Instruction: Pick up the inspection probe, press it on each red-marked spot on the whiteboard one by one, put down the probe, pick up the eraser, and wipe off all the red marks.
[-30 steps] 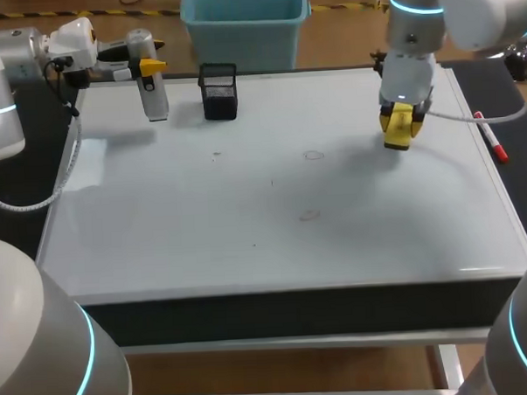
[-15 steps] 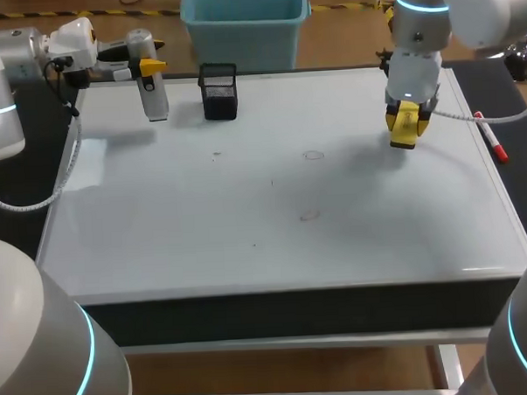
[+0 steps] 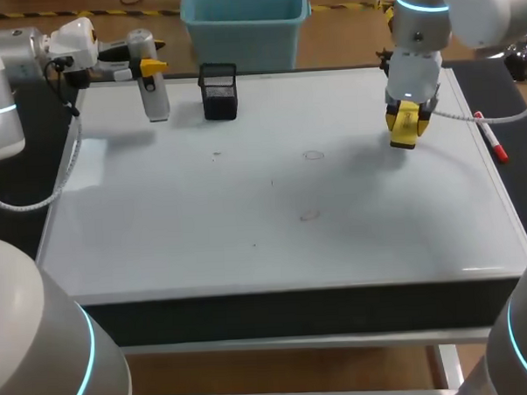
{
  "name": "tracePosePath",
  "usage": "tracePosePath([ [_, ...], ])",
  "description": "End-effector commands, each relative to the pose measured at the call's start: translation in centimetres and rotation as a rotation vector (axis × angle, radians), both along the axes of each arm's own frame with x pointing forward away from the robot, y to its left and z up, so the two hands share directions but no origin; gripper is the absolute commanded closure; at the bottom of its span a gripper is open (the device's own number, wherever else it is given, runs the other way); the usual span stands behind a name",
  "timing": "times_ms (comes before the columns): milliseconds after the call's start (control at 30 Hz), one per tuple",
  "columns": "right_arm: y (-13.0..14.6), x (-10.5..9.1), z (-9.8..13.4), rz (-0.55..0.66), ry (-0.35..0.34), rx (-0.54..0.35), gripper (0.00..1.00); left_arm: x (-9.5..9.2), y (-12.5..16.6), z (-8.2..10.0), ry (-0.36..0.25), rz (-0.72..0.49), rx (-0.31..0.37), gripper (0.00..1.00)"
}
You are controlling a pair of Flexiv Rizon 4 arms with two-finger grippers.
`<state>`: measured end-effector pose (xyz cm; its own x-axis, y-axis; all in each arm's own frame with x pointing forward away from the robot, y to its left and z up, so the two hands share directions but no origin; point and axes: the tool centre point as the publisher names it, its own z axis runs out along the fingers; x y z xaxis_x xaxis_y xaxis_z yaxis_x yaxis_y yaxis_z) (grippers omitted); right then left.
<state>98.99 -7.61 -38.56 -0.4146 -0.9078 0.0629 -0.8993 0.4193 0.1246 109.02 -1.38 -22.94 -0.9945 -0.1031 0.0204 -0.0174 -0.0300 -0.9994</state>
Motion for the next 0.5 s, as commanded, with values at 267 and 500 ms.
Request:
tracePosePath([
  [267, -0.1, 0.1, 0.1, 0.002, 0.001, -0.002, 1.0, -3.8, -5.3, 2.2, -0.002, -0.058, -0.007, 1.0],
  [500, -0.1, 0.1, 0.1, 0.002, 0.001, -0.002, 1.0, -6.4, -8.7, 2.9, -0.008, -0.101, -0.027, 1.0],
])
